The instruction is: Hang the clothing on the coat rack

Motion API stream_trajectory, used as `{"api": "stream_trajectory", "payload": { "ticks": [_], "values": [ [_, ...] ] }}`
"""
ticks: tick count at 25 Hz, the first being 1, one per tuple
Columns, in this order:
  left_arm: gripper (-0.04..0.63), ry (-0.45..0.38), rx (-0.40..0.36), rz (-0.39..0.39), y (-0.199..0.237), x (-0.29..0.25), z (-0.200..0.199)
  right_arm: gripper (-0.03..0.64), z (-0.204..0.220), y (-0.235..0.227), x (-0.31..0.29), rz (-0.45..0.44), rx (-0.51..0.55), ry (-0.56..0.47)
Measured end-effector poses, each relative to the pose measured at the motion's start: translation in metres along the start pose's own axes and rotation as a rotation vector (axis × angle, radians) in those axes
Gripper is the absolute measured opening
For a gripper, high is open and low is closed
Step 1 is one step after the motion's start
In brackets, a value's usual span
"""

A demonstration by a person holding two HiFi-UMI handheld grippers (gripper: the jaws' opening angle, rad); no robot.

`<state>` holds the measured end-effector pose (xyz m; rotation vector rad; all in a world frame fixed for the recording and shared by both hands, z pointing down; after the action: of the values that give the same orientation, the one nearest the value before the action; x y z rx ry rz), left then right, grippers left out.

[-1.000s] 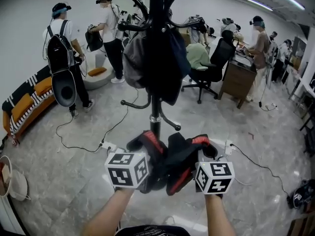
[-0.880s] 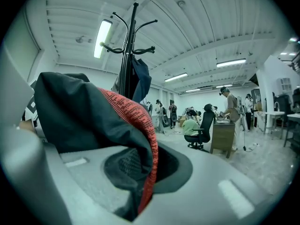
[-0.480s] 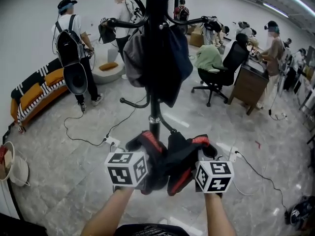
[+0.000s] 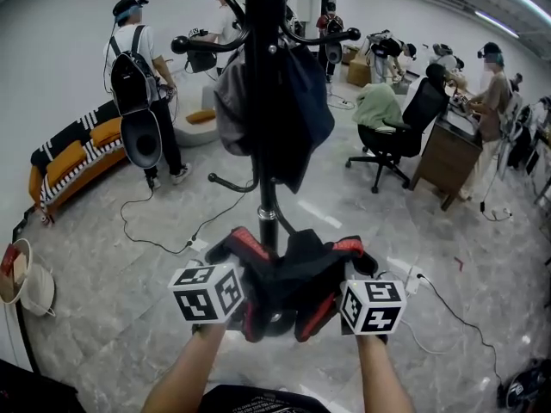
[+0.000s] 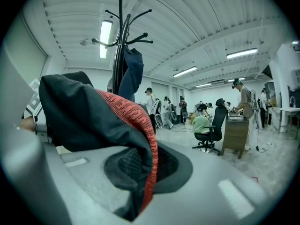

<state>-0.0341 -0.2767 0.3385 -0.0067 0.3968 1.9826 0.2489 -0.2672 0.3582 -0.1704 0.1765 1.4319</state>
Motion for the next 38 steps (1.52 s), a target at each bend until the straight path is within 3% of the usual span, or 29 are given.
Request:
{"api": "stream_trajectory", "payload": {
  "ticks": [38],
  "values": [
    [0.028,0.054,0.029,-0.038,0.072,-0.056,0.000,0.021,-0.003,-0.007,-0.105,0.029,-0.013,0.062]
  ]
}}
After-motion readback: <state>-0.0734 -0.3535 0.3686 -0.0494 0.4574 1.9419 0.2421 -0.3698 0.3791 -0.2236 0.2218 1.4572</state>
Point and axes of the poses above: the fingertips, and each gripper's own axes: x backward along the fingers, y to its left, z out of its underside, the point moved 9 cm from there along x, backward along the fingers, and after that the axes turned 8 degrees about z, right-handed, at the moved point
